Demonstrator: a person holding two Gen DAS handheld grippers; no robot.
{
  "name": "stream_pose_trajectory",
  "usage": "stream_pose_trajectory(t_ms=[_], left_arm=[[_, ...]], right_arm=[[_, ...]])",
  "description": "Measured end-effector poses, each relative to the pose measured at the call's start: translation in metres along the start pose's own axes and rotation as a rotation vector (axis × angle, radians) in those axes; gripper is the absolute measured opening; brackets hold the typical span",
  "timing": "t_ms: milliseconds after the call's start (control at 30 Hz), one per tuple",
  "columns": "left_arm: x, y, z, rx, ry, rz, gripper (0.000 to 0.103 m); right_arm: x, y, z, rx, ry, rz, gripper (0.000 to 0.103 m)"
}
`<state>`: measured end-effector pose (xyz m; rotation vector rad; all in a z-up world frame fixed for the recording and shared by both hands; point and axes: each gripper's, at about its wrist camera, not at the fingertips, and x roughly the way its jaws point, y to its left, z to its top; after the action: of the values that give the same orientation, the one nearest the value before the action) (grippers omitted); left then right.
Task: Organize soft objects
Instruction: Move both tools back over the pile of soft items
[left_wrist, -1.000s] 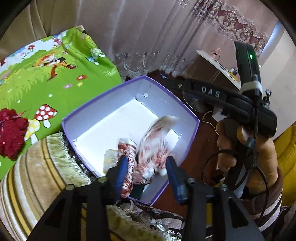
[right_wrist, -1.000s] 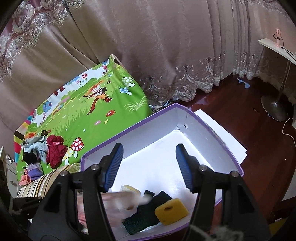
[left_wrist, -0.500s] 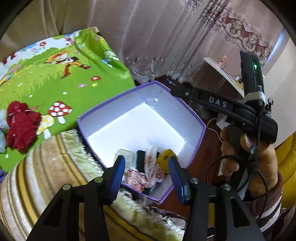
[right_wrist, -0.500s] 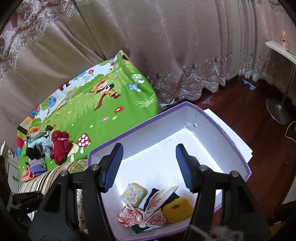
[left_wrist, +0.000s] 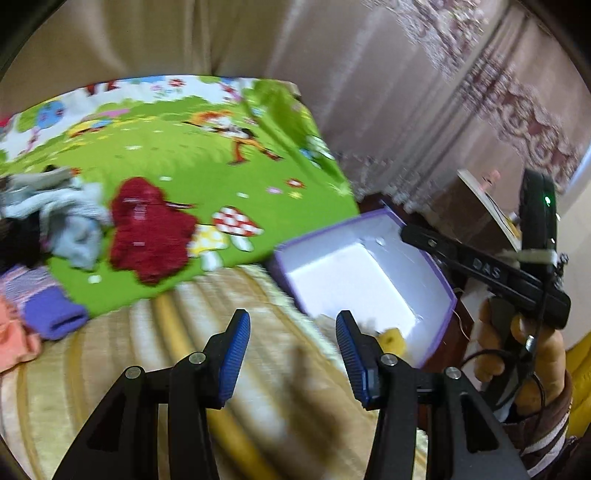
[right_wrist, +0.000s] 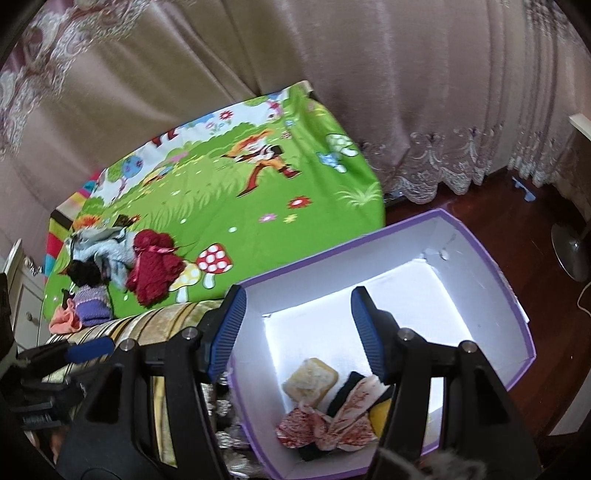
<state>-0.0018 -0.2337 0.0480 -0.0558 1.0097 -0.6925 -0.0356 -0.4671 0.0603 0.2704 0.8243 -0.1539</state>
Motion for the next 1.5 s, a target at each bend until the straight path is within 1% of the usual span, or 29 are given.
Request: stream_pose_trajectory(t_ms=[633, 933, 1033, 1167, 1267, 1333, 1367, 1400, 1500], left_arm=[[-0.084, 0.166, -0.029, -0.337, -0.139, 0.198, 0.05], [-0.11, 0.234, -0.033, -0.443, -0.173, 0.305, 0.05], [-0.116, 0.254, -0.03, -0.466, -0.167, 0.34, 0.05], [-0.119, 0.281, -0.025, -0.488, -0.134, 0.379, 0.05], [-0.114, 0.298, -0.018, -0.466, -0.08, 0.409, 0.05], [-0.109, 0.307, -0.015, -0.447, -0.052, 0.444, 0.05], [-0.107, 0.31, -0.015, -0.443, -0.043, 0.448, 0.051], [-0.103, 0.316, -0.014, -0.438, -0.026, 0.451, 0.055], [-0.099, 0.328, -0.012, -0.436, -0.021, 0.465, 0.058]], right_arm=[[0.033, 0.11, 0.001, -0.195, 0.089, 0.108, 0.063], [0.051, 0.171, 0.0, -0.305, 0.127, 0.169, 0.063], [0.057, 0.19, -0.001, -0.339, 0.137, 0.187, 0.063], [0.064, 0.219, -0.002, -0.39, 0.151, 0.216, 0.063], [0.071, 0.241, -0.004, -0.429, 0.162, 0.236, 0.063], [0.077, 0.255, -0.005, -0.454, 0.17, 0.244, 0.065], [0.08, 0.261, -0.005, -0.466, 0.173, 0.248, 0.065], [0.083, 0.269, -0.006, -0.481, 0.175, 0.254, 0.065], [0.092, 0.289, -0.008, -0.522, 0.186, 0.263, 0.066]])
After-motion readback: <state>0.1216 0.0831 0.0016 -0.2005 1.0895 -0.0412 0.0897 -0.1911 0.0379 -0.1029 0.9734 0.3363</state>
